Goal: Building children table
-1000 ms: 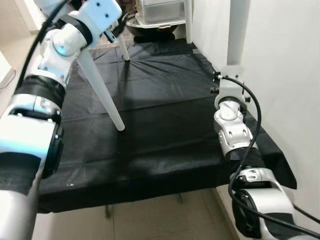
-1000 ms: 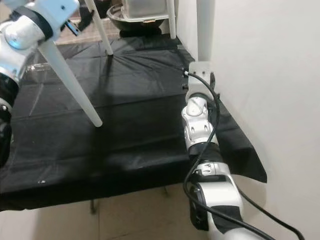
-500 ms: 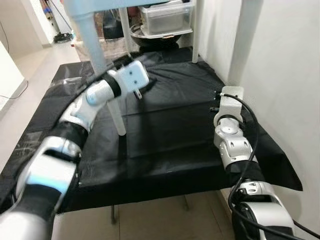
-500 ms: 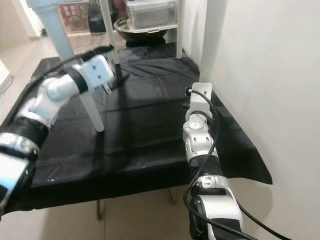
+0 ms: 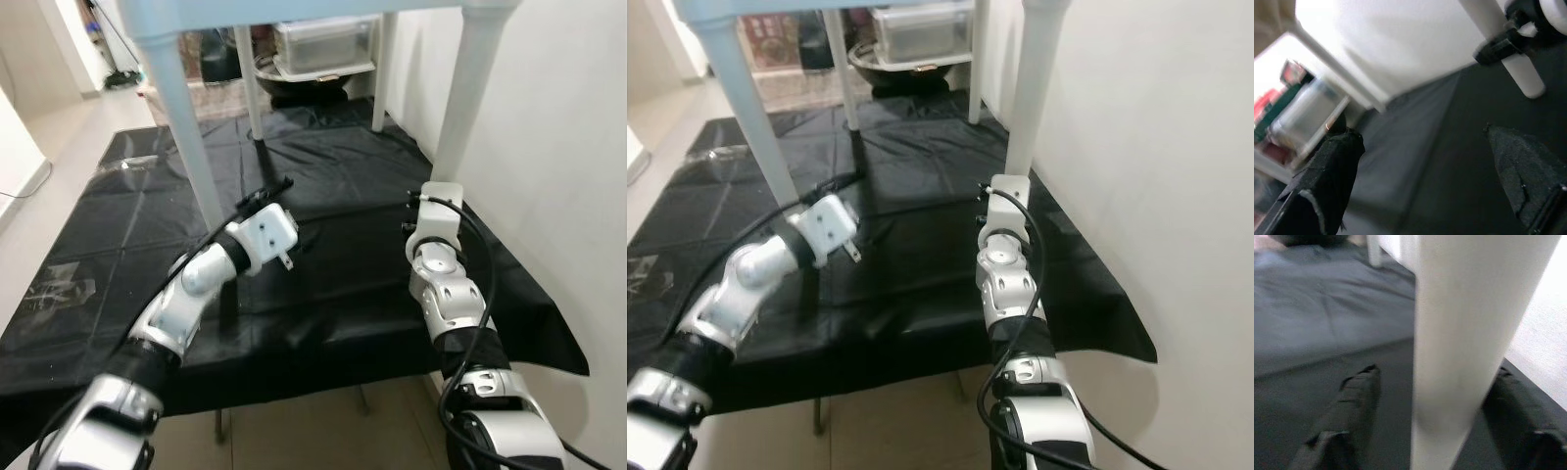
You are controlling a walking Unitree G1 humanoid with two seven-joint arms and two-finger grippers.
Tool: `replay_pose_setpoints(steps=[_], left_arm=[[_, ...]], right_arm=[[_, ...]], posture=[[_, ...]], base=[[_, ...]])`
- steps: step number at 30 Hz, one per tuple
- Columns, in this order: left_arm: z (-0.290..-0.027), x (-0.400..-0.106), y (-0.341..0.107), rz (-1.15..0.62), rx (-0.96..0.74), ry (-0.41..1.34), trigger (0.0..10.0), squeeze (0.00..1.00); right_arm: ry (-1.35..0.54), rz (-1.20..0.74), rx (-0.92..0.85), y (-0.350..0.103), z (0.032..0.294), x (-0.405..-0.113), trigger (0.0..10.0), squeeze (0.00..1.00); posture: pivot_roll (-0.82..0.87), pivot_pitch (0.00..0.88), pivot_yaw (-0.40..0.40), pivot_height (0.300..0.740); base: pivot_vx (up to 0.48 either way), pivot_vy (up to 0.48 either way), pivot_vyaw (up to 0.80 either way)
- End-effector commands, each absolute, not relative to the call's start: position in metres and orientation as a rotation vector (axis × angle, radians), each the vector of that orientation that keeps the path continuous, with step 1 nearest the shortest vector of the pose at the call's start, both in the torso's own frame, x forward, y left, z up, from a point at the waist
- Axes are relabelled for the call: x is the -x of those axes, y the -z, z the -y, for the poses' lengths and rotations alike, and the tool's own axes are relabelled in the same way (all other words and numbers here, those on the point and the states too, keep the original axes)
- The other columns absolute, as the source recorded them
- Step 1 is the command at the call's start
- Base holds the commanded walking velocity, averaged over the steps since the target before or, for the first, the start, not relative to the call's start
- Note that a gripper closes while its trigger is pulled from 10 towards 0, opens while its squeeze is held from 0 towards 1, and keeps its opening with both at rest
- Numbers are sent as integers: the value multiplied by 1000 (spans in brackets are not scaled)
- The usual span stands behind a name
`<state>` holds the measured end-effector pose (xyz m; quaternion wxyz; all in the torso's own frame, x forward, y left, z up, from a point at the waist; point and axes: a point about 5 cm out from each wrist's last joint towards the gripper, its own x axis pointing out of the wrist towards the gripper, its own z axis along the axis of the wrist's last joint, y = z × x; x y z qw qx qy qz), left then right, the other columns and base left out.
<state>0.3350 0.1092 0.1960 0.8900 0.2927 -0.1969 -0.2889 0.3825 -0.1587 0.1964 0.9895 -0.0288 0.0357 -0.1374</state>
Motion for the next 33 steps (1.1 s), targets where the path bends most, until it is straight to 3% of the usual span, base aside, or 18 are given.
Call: replay_pose_setpoints(steps=[1,2,7,9,15,20,25,33], left_arm=[[-111,-327,-197,413,-562,554,10000,0],[-114,-318,-190,401,-522,524,10000,0],[-123,-296,-171,336,-455,458,10000,0],[-134,-268,-146,229,-372,385,10000,0],[-130,-244,-126,135,-287,372,10000,0],[-125,-235,-120,96,-251,374,10000,0],[-111,-218,-105,-9,-154,337,10000,0],[-111,-221,-101,-49,-133,297,10000,0]], right_arm=[[210,-42,34,-199,148,-380,10000,176],[187,-29,34,-199,147,-376,10000,0],[131,-13,23,-194,149,-363,10000,0],[71,-30,-3,-175,156,-339,10000,0],[-21,-53,-57,-154,150,-318,10000,0],[-50,-61,-68,-147,147,-312,10000,0],[-179,-65,-68,-124,125,-274,10000,0],[-250,-108,-58,-110,117,-257,10000,0]], posture=[[107,39,37,740],[101,37,36,740],[95,32,31,740],[93,21,26,740],[83,10,20,740],[85,7,16,740],[62,0,5,740],[45,0,-2,740]], base=[[0,0,0],[0,0,0],[0,0,0],[0,0,0],[0,0,0],[0,0,0],[0,0,0],[-210,0,0]])
